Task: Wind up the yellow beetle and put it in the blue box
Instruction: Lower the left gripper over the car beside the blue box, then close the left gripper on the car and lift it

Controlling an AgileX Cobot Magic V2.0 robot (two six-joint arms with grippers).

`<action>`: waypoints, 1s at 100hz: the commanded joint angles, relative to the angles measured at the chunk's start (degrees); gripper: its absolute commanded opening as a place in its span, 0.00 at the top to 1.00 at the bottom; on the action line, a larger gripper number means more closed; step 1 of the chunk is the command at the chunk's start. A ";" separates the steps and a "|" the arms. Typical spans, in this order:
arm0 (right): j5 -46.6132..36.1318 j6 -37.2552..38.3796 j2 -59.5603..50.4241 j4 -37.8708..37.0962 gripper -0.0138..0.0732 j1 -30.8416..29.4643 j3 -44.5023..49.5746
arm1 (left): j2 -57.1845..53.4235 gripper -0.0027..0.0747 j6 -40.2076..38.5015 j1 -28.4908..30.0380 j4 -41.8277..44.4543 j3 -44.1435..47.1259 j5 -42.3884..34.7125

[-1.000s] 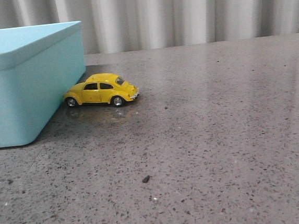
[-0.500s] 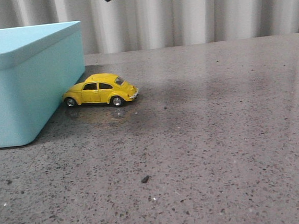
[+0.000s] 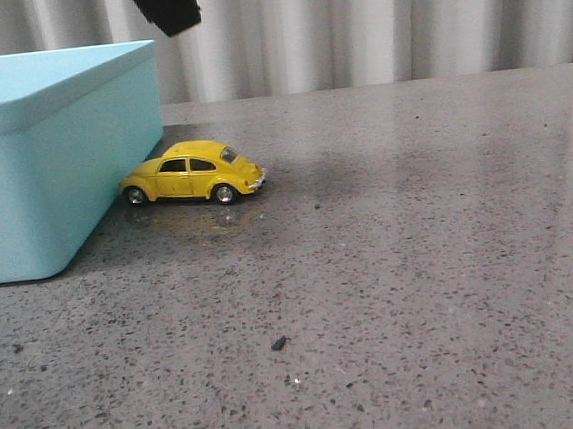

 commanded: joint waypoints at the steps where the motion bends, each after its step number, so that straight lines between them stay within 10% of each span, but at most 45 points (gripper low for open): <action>1: -4.78 -0.60 0.13 0.18 0.91 0.19 -0.10 | -1.22 0.40 7.37 0.09 -3.24 -1.87 1.13; 100: -5.84 -0.82 0.13 0.08 0.91 0.93 2.47 | 10.27 0.36 9.16 6.00 -5.09 -1.77 1.13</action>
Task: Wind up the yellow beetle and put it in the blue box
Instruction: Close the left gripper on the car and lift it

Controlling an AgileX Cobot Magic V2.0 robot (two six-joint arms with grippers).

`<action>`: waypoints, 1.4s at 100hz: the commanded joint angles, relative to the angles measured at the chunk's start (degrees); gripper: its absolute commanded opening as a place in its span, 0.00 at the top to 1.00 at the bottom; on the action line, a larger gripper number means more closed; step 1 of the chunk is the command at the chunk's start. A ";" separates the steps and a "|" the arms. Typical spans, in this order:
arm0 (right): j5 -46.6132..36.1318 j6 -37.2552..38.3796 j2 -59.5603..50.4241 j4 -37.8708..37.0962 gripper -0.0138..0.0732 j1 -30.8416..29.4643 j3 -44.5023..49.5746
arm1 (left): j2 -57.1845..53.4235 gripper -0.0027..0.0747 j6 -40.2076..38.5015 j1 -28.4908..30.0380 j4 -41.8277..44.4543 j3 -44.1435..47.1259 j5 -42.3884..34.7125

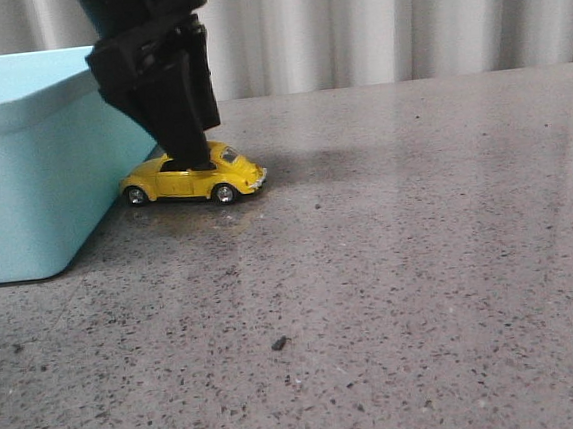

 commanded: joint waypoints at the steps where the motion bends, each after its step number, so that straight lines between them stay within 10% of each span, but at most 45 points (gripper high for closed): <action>1: -4.98 -0.83 0.13 0.08 0.91 -0.06 -1.29 | -2.18 0.36 -0.08 -0.02 0.05 -1.68 1.68; 100: -5.23 -0.92 0.13 0.08 0.91 -0.06 -1.29 | -0.31 0.38 -0.20 0.27 0.68 -1.68 1.60; 140: -4.48 -0.92 0.13 0.08 0.91 -0.06 -1.29 | 0.69 0.72 -0.50 0.27 0.15 -1.90 1.60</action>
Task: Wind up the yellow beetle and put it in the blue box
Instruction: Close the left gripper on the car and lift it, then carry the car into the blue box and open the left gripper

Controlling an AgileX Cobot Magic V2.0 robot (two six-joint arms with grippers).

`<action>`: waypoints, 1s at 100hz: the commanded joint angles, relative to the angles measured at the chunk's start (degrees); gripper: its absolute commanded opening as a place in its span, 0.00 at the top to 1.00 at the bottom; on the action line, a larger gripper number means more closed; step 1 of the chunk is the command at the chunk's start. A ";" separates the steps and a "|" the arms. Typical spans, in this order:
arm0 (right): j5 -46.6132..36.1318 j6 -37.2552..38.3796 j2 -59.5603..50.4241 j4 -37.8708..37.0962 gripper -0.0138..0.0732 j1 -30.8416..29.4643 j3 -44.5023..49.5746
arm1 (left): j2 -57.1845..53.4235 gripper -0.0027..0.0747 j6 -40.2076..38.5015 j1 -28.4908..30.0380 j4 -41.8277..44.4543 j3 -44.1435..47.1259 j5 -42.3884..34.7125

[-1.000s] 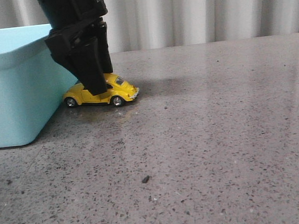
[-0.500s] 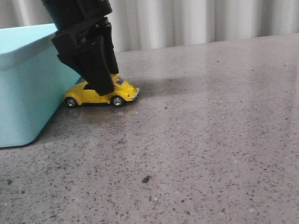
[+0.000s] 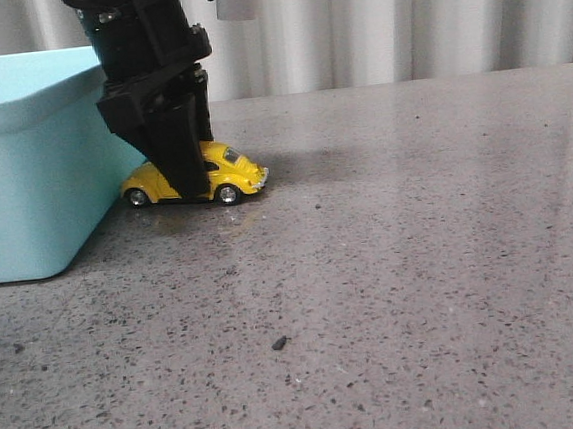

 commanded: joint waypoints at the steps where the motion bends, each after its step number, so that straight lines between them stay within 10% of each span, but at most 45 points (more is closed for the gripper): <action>1: -3.60 -0.67 0.13 0.08 0.91 -0.06 -1.29 | -2.84 0.74 -0.50 0.00 -1.20 -1.86 1.92; 26: -3.60 -0.67 0.13 0.08 0.91 -0.06 -1.29 | -2.84 0.98 -0.50 0.00 -4.61 -5.06 1.92; 57: -3.70 -0.67 0.13 -0.02 0.91 -0.06 -1.29 | -2.84 0.99 -3.78 0.00 -14.34 -22.60 1.92; 100: -4.35 -0.67 0.13 -0.02 0.91 -0.06 -1.29 | -5.04 0.99 -42.54 1.70 19.80 -39.41 1.93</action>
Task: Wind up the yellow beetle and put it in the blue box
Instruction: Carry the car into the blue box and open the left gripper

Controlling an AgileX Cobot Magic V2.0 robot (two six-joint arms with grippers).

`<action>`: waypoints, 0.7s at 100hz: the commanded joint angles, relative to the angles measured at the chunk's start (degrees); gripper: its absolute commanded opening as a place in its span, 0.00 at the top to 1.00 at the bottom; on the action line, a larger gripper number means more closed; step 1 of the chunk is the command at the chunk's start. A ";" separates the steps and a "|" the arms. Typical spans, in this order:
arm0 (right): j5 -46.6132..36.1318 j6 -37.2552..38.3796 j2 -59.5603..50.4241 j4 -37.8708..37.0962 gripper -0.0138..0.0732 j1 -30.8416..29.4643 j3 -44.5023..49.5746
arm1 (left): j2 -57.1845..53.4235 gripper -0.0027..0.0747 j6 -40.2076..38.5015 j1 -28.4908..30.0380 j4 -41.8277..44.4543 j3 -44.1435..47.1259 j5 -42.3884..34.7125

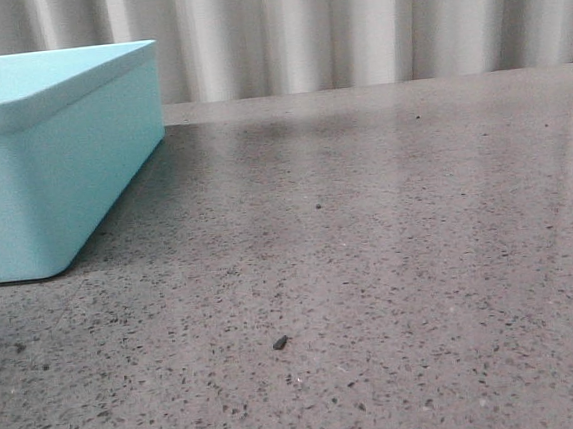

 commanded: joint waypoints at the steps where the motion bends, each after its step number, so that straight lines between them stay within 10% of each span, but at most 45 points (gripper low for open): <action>1: -4.35 -0.65 0.13 -0.02 0.91 -0.06 -1.29 | -4.76 0.99 -11.20 1.42 7.70 -2.05 0.16; 14: -4.35 -0.65 0.13 -0.02 0.91 -0.06 -1.29 | -6.40 0.99 -23.85 4.35 13.66 -1.90 0.16; 70: -4.02 -0.65 0.13 0.95 0.91 -0.06 -1.29 | -14.46 0.99 -24.29 16.31 -0.02 36.39 0.16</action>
